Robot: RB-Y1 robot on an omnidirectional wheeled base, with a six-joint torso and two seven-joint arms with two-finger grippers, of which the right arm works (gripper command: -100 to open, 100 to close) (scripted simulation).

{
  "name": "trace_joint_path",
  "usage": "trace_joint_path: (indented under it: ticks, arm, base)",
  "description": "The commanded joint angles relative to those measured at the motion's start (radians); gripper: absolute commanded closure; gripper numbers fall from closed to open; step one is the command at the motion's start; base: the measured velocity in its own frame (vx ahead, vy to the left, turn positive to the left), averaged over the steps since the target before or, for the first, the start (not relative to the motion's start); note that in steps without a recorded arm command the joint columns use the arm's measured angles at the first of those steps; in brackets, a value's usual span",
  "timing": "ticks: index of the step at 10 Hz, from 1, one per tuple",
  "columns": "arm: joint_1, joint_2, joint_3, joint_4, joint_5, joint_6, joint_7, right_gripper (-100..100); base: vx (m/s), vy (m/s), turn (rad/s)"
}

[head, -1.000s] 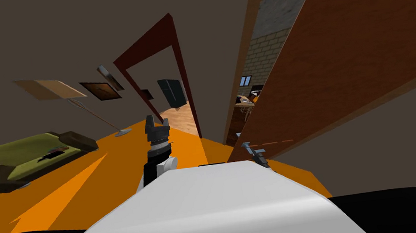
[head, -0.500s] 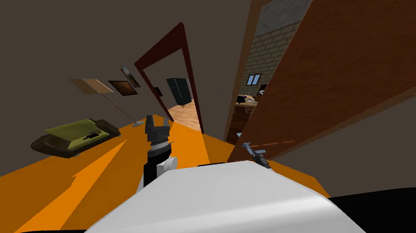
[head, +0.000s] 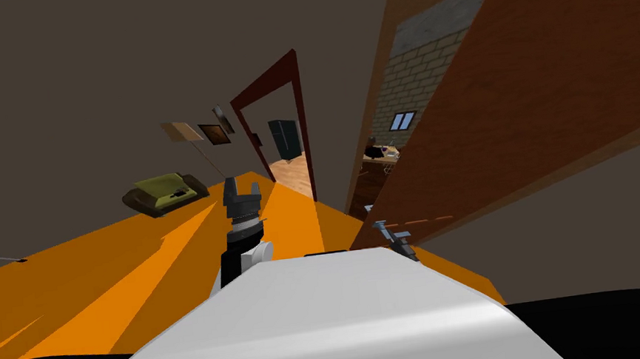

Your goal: Pull the door open

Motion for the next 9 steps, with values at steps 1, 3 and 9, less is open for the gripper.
trace_joint_path:
  ticks: [1, 3, 9]
  arm:
    - [0.0, 0.0, 0.0, 0.0, 0.0, 0.0, 0.0, 100]
    - [-0.002, -0.001, 0.009, 0.013, -0.003, -0.009, -0.003, 100]
    - [-0.014, -0.005, 0.026, 0.046, -0.015, -0.037, -0.009, 100]
  base:
    - [-0.106, -0.024, 0.027]
    - [-0.175, -0.078, 0.173]
    - [-0.206, -0.059, 0.169]
